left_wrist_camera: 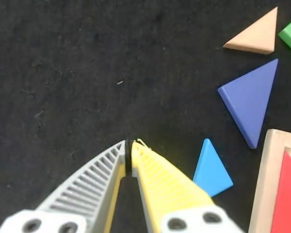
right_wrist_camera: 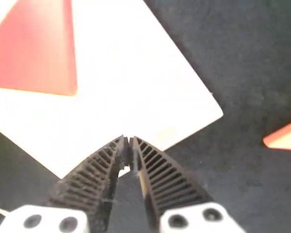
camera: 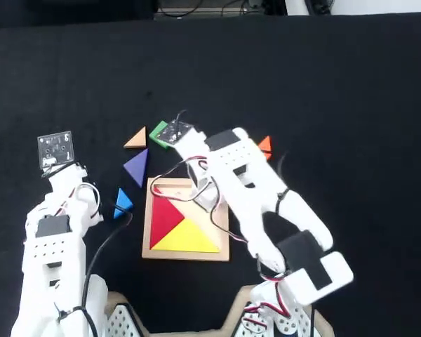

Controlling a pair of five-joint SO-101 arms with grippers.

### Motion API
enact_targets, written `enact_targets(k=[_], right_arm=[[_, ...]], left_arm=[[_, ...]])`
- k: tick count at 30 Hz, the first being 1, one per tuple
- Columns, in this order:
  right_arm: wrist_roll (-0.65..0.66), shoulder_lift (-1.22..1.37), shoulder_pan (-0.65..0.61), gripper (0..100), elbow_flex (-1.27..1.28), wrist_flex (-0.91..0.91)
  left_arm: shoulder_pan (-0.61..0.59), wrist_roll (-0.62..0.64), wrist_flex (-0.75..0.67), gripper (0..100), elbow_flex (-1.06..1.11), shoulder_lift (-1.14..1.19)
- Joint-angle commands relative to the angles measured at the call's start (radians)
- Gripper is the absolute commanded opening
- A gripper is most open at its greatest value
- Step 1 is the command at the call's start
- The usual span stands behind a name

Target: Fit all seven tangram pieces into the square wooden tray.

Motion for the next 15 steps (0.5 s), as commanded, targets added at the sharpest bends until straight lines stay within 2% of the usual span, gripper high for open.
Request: enact_targets(k=[1, 5, 15], right_arm=[[-0.026, 0.01, -0.02, 1.1, -0.05, -0.055], [-0.017, 0.074, -0.002, 1.1, -0.073, -0.103], [-0.015, 0.289, 0.014, 1.1, -0.325, -0.054]], left_arm=[[-0.005, -0.008, -0.02, 3, 0.008, -0.018], [-0.005, -0.009, -0.02, 3, 0.01, -0.018], [-0.01, -0.009, -0.02, 3, 0.012, -0.018]])
